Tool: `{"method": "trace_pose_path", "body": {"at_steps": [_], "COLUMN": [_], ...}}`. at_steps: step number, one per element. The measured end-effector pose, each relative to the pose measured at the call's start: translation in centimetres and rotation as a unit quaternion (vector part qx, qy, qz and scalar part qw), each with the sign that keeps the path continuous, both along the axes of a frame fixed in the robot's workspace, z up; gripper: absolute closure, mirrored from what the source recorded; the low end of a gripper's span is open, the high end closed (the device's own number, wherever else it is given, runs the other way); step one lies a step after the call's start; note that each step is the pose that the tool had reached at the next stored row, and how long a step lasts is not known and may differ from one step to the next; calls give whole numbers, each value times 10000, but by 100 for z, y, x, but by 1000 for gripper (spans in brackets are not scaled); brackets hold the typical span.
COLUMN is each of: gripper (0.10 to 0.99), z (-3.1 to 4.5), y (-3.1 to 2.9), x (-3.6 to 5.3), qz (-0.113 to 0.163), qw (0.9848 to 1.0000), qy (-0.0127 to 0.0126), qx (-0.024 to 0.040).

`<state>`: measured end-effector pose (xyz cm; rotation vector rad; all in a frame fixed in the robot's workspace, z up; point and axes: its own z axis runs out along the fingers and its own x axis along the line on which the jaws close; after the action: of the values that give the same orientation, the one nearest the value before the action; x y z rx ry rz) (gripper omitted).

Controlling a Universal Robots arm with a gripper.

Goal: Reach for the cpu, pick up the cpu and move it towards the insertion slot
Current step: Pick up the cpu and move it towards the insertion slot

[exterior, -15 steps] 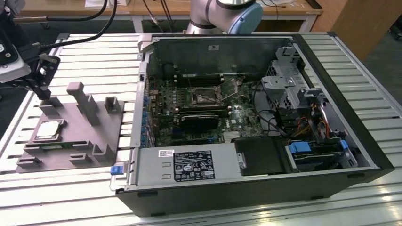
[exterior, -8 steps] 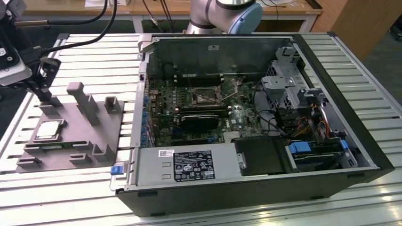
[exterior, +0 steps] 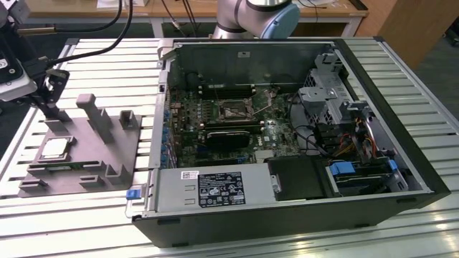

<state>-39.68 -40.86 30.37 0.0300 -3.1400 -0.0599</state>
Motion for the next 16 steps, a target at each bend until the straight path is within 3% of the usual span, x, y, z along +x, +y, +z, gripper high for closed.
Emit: {"method": "trace_pose_path", "body": {"at_steps": [16], "gripper": [980], "z": [-107], "y": [0], "x": [-66], "qz": [0], "qw": [10000], "qy": [0], "qx": [0]}}
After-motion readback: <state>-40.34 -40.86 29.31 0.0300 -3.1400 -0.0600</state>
